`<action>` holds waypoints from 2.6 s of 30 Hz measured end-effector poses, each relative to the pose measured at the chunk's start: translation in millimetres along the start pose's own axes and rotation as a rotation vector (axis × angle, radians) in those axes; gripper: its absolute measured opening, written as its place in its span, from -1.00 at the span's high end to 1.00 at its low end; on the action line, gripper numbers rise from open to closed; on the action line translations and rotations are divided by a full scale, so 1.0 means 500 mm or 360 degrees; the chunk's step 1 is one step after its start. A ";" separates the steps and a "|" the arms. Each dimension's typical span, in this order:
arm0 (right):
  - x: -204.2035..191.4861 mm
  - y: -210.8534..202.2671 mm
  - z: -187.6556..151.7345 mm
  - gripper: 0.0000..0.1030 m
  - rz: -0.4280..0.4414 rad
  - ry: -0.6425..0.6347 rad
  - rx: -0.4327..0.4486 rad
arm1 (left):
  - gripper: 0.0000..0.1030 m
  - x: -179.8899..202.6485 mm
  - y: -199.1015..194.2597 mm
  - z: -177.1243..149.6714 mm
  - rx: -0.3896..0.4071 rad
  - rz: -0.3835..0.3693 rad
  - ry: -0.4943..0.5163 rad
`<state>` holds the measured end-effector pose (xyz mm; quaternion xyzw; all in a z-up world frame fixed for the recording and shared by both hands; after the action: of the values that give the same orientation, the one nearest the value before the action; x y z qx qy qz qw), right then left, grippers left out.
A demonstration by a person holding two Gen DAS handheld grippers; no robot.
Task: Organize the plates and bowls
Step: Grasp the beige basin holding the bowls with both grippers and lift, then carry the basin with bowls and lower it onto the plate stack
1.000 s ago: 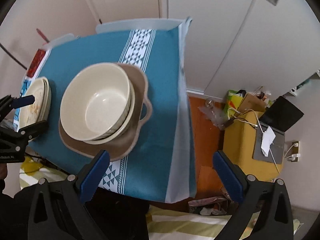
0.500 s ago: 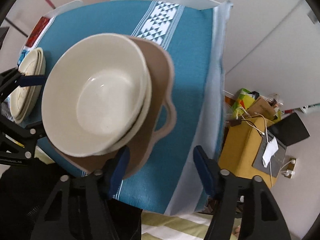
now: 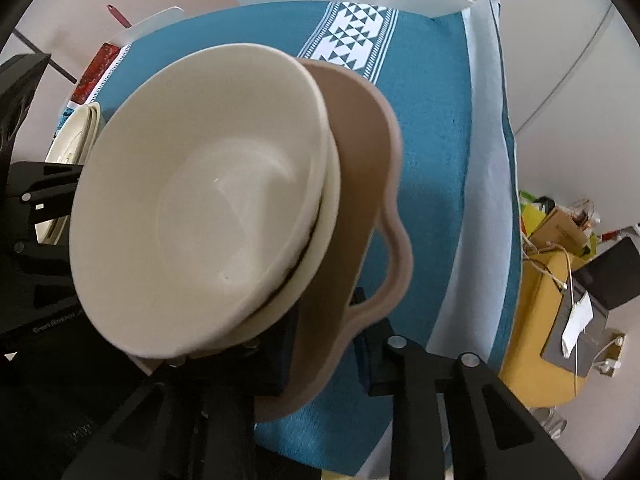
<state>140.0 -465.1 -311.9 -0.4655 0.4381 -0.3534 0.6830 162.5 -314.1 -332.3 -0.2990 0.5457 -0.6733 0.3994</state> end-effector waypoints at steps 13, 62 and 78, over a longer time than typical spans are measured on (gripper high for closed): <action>-0.008 -0.007 -0.003 0.75 -0.0016 -0.0096 0.0179 | 0.75 0.017 -0.019 -0.011 0.0139 0.0155 0.0033; -0.549 0.055 0.144 0.75 -0.0039 -0.0217 0.0268 | 0.77 -0.486 -0.184 -0.299 0.0185 0.0213 -0.0176; -0.546 0.113 0.132 0.75 -0.0058 -0.0138 0.0200 | 0.77 -0.493 -0.134 -0.324 0.0112 0.0125 -0.0114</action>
<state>105.1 -182.5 -279.7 -0.4446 0.3765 -0.3721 0.7226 136.2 -15.1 -295.6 -0.2872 0.5184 -0.6646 0.4551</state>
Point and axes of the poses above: each gripper's, at about its wrist camera, not at the fingertips, and y roughly the way its jaws point, x to its right, z to its top, the point moved 5 cm from there along y, roughly the way its jaws point, and after that the axes turned 9 degrees about z, right-handed, at the moved point
